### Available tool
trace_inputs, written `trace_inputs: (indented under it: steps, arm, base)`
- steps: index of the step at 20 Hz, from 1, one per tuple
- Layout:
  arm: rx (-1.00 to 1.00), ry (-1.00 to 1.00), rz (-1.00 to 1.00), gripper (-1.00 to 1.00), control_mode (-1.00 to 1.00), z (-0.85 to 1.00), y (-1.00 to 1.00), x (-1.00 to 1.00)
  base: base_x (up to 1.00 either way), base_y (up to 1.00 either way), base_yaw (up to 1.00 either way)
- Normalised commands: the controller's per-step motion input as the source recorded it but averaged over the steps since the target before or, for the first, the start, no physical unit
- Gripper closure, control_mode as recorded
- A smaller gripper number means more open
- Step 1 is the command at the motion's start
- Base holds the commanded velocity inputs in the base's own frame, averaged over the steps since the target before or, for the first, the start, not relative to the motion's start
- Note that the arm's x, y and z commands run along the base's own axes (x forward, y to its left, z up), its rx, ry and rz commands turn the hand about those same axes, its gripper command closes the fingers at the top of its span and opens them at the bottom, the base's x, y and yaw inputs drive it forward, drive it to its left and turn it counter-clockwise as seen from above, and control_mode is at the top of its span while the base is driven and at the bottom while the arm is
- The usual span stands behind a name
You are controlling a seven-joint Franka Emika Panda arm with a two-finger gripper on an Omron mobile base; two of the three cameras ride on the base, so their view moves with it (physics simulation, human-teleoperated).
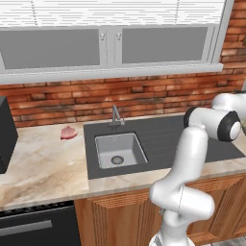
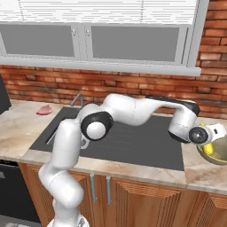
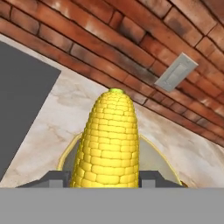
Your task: Pick the corn from the sink and place it in the bowl. Then pick the bowl and place it in the microwave. Then close the microwave door and press the start button.
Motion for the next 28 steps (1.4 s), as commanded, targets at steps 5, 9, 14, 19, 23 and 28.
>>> trace_inputs:
  steps: [5,9,14,19,23,28]
  arm:
    - [-0.04,0.01,0.0,1.0,-1.0,0.02,0.0,0.12]
    - [-0.01,0.03,0.0,1.0,-1.0,0.09,-0.04,0.39]
    - [-0.01,0.07,0.06,1.0,-1.0,-0.01,-0.3,0.44]
    - [-0.01,0.15,0.07,1.0,-1.0,-0.24,-0.42,0.22]
    - [0.03,0.14,0.01,1.0,-1.0,-0.21,-0.48,0.0]
    - [0.08,0.12,0.0,-1.0,-1.0,-0.04,-0.07,0.04]
  base:
    - [0.0,0.0,0.0]
    - [0.0,0.0,0.0]
    - [0.0,0.0,0.0]
    - [0.0,0.0,0.0]
    - [0.0,0.0,0.0]
    - [0.0,0.0,0.0]
